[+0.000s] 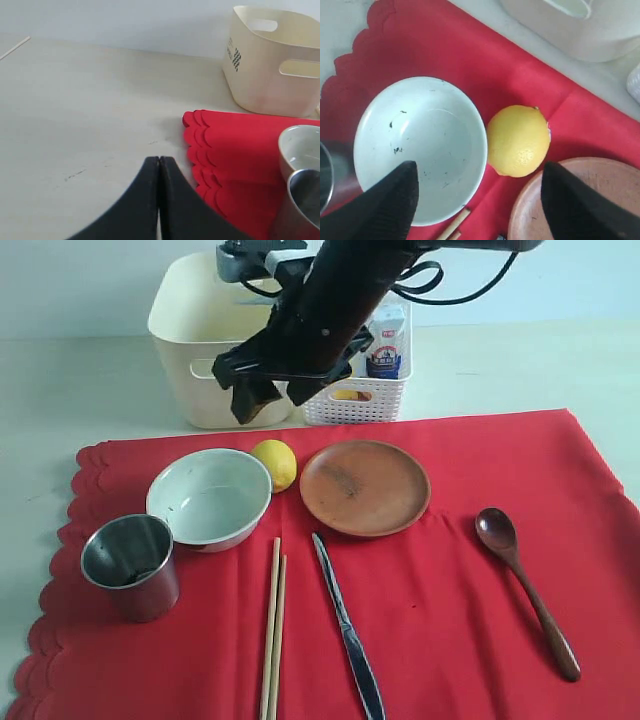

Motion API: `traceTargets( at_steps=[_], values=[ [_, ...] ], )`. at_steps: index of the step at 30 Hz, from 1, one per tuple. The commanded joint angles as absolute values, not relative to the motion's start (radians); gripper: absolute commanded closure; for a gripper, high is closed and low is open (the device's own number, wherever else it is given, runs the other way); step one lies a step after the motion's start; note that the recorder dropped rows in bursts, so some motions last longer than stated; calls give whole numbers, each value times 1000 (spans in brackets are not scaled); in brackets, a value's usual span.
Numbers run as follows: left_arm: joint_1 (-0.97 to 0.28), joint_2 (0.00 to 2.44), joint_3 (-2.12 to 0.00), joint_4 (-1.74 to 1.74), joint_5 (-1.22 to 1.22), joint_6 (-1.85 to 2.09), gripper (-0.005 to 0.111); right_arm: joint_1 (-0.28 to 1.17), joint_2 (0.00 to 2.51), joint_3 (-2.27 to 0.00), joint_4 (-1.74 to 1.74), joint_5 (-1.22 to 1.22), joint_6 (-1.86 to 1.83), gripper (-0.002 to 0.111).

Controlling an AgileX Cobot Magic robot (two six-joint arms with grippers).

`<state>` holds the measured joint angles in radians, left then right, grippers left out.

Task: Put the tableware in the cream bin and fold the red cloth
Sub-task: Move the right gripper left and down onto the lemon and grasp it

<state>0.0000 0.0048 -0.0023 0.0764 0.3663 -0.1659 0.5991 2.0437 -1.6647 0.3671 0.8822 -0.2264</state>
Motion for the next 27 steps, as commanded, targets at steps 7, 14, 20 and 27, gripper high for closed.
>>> traceTargets(
  at_steps=[7, 14, 20, 27],
  values=[
    [1, 0, 0, 79, 357, -164, 107, 594, 2146, -1662, 358, 742, -172, 41],
    [1, 0, 0, 79, 357, -164, 107, 591, 2199, -1662, 355, 678, -125, 41],
    [1, 0, 0, 79, 357, -164, 107, 561, 2221, -1662, 359, 649, -57, 41],
    [1, 0, 0, 79, 357, -164, 107, 561, 2270, -1662, 396, 681, -58, 41]
  ],
)
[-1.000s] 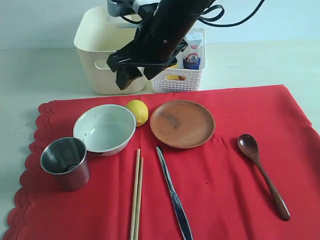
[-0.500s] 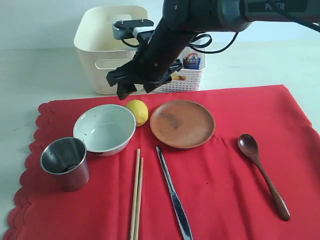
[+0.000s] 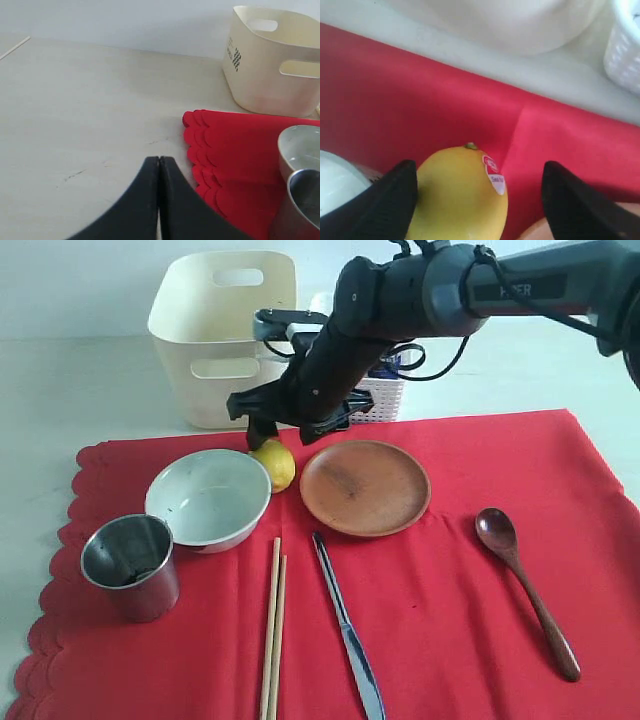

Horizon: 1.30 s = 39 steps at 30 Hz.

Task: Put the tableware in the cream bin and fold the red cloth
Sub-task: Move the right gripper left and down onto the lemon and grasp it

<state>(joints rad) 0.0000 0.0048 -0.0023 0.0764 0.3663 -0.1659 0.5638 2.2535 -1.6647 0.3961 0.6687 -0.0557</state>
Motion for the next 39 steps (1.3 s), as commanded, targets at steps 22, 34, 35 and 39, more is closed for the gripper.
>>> traceTargets(
  at_steps=[22, 34, 35, 39],
  values=[
    [1, 0, 0, 79, 357, -164, 107, 561, 2281, -1662, 512, 722, -163, 71],
    [1, 0, 0, 79, 357, -164, 107, 561, 2253, -1662, 512, 724, -227, 108],
    [1, 0, 0, 79, 357, -164, 107, 561, 2242, -1662, 512, 724, -240, 108],
    [1, 0, 0, 79, 357, -164, 107, 561, 2197, -1662, 497, 722, -248, 108]
  ],
)
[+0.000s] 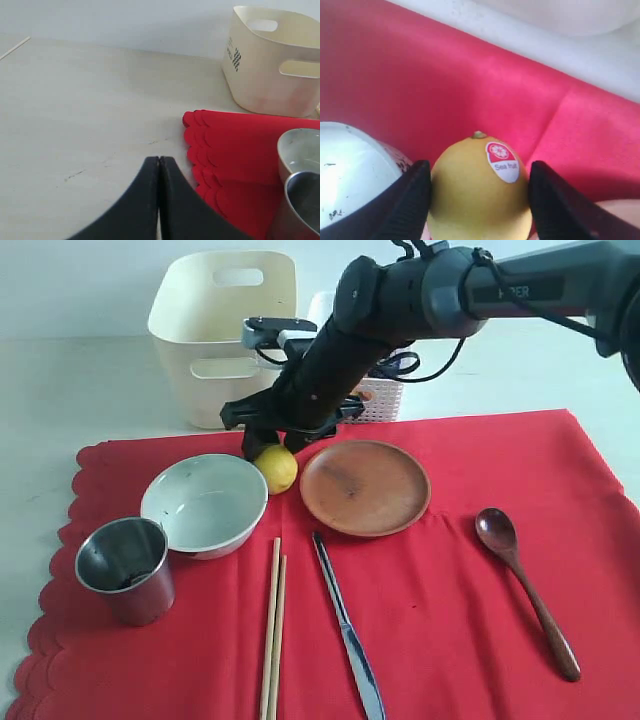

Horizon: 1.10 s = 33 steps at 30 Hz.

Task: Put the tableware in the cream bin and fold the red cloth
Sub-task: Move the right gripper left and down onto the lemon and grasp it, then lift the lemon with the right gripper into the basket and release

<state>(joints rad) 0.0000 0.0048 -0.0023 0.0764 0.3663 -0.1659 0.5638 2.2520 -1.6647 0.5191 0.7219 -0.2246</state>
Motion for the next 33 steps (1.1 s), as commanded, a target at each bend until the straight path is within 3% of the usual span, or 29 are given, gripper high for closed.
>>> traceTargets(
  at_steps=[1, 18, 33],
  values=[
    [1, 0, 0, 79, 357, -164, 107, 561, 2188, -1662, 489, 722, -248, 108],
    [1, 0, 0, 79, 357, -164, 107, 557, 2003, -1662, 383, 736, -242, 108],
    [1, 0, 0, 79, 357, -164, 107, 403, 1925, -1662, 391, 722, -290, 108]
  ],
)
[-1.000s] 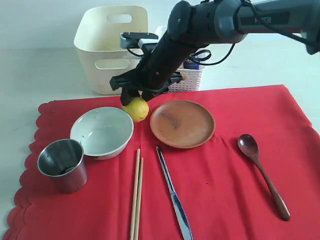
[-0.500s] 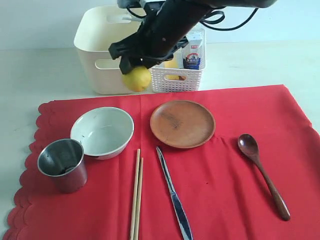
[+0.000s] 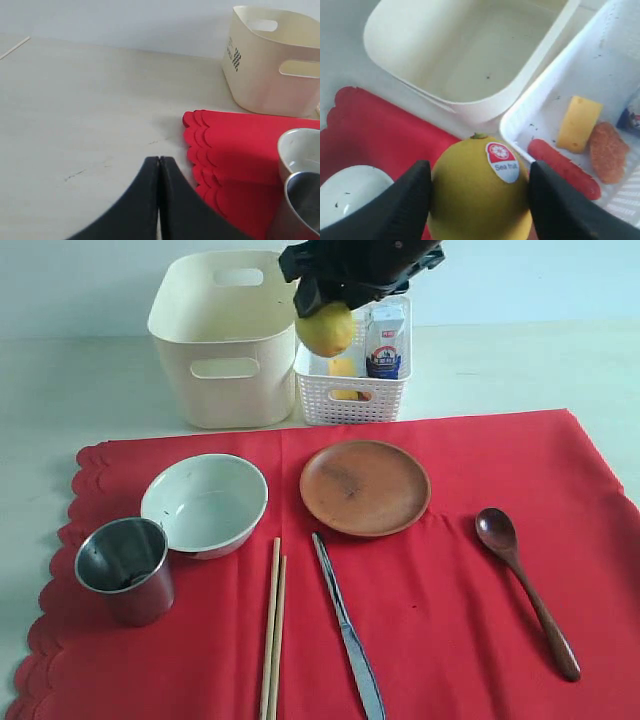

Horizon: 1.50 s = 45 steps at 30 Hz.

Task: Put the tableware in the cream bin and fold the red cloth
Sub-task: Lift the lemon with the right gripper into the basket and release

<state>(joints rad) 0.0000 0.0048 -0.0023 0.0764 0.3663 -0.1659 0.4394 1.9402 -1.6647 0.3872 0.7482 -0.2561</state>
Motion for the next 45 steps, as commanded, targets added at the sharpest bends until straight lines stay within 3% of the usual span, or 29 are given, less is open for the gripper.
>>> traceTargets(
  at_steps=[1, 21, 28, 31, 39, 42, 45],
  values=[
    [1, 0, 0, 79, 357, -164, 107, 394, 1925, -1662, 389, 713, -296, 108],
    [1, 0, 0, 79, 357, -164, 107, 360, 2129, -1662, 307, 361, -385, 108],
    [1, 0, 0, 79, 357, -164, 107, 360, 2196, -1662, 303, 355, -402, 108],
    [1, 0, 0, 79, 357, -164, 107, 360, 2203, -1662, 303, 386, -404, 97],
    [1, 0, 0, 79, 357, -164, 107, 360, 2194, -1662, 280, 445, -418, 52],
    [1, 0, 0, 79, 357, -164, 107, 360, 2168, -1662, 280, 462, -418, 42],
    [1, 0, 0, 79, 357, -164, 107, 360, 2139, -1662, 280, 481, -418, 40]
  ],
)
